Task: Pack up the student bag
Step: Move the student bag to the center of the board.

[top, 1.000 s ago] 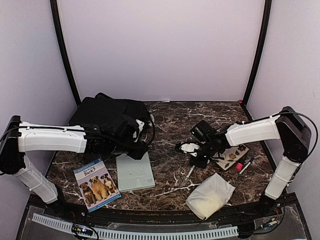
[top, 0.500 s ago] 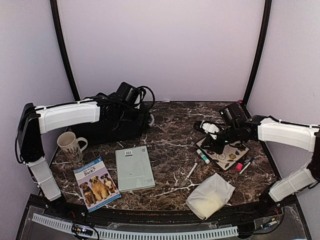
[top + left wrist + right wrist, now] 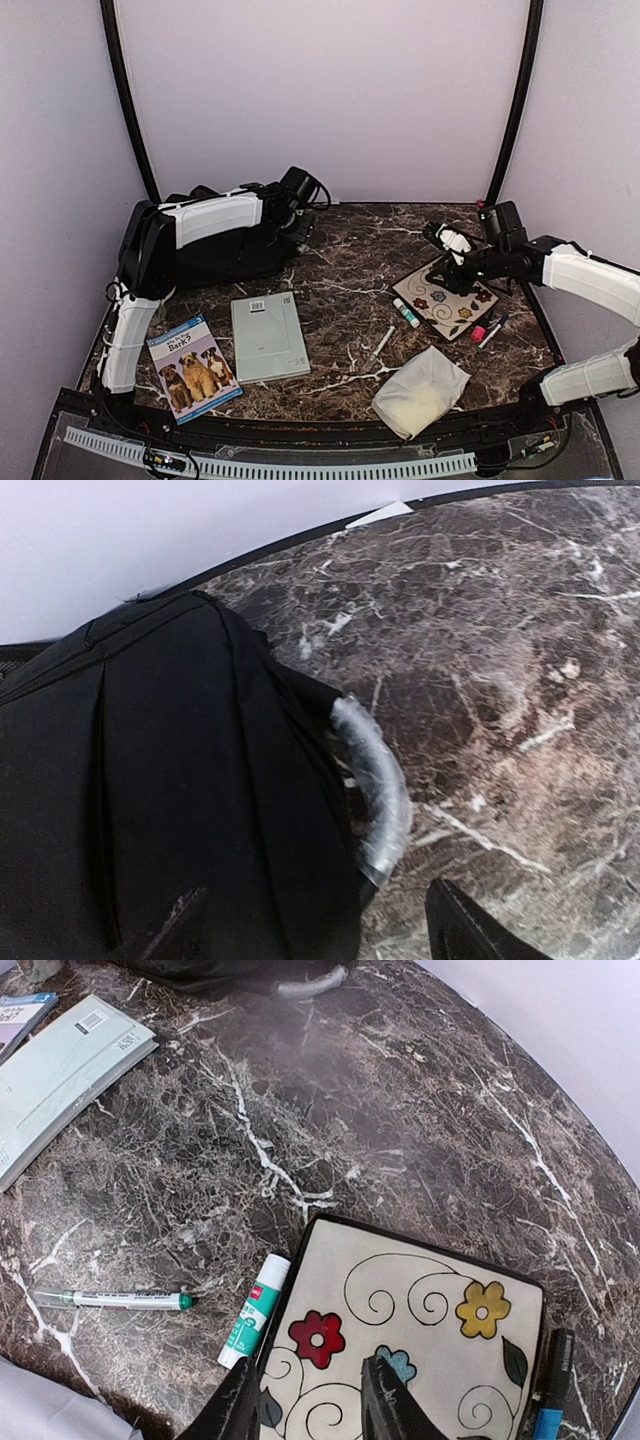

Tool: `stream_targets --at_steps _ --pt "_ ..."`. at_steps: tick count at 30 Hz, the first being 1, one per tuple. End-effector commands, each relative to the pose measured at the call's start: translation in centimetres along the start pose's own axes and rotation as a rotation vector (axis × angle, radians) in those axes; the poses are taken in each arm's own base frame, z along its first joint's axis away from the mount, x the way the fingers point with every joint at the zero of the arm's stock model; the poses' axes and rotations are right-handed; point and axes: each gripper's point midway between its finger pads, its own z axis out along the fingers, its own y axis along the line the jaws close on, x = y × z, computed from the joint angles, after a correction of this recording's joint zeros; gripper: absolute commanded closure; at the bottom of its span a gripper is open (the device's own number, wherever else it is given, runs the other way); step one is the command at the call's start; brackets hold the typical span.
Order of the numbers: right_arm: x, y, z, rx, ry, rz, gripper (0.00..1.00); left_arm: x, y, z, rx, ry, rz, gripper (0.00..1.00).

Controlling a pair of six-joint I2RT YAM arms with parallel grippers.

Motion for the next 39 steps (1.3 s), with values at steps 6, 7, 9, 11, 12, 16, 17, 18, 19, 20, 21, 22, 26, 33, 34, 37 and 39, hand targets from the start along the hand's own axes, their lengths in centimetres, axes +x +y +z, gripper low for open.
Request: stream_targets --at_steps 6,7,9,11,12,16,17,18,19,20,21,22,26,33,34,37,39 --pt "-0.5 -0.1 -0.5 0.005 -0.042 -0.024 0.64 2.0 2.7 4.5 -0.118 0.096 0.024 0.22" --pt "-0.4 0.0 -0.5 0.003 -0.041 -0.024 0.65 2.3 2.6 4.8 -0.115 0.106 0.027 0.19" --pt "-0.4 0.1 -0.4 -0.001 -0.041 -0.026 0.64 2.6 2.2 5.3 -0.100 0.114 0.025 0.17" --pt "-0.3 0.1 -0.3 -0.006 -0.038 -0.025 0.64 2.8 2.4 5.6 -0.119 0.117 0.023 0.17" --pt "-0.2 0.2 -0.2 -0.010 -0.035 -0.026 0.64 3.0 2.4 5.8 -0.126 0.120 0.025 0.20" --pt "-0.1 0.2 -0.1 -0.015 -0.030 -0.025 0.65 3.1 1.9 6.2 -0.105 0.121 0.034 0.44" --pt "-0.1 0.2 -0.1 -0.014 -0.028 -0.025 0.65 3.0 1.8 6.3 -0.097 0.117 0.035 0.58" --pt "0.0 0.2 -0.1 -0.013 -0.027 -0.026 0.65 2.9 1.6 6.2 -0.090 0.115 0.035 0.71" --pt "0.0 0.1 -0.1 -0.010 -0.028 -0.027 0.66 2.7 1.4 6.2 -0.077 0.112 0.033 0.82" --pt "0.1 0.1 -0.1 -0.010 -0.025 -0.027 0.66 2.5 1.2 6.1 -0.060 0.108 0.031 0.94" --pt "0.0 0.1 -0.1 -0.009 -0.025 -0.028 0.66 2.2 0.9 5.9 -0.040 0.103 0.030 1.00" --pt "0.2 0.1 0.0 -0.008 -0.022 -0.027 0.66 1.8 0.4 5.6 -0.018 0.090 0.031 1.00" --pt "0.4 0.1 0.2 -0.008 -0.013 -0.027 0.67 -0.4 -3.8 3.4 0.111 -0.005 0.114 1.00" --pt "0.6 0.0 0.4 -0.010 -0.003 -0.025 0.67 -1.7 -14.3 -3.1 0.395 -0.219 0.413 1.00" --pt "0.6 0.0 0.4 -0.010 -0.002 -0.027 0.67 -1.5 -15.6 -4.0 0.452 -0.228 0.436 1.00" --pt "0.7 0.0 0.4 -0.006 -0.001 -0.026 0.67 -0.5 -18.3 -6.5 0.593 -0.242 0.493 1.00" --pt "0.7 0.0 0.3 -0.006 -0.001 -0.025 0.67 0.4 -19.4 -8.1 0.661 -0.245 0.534 1.00"
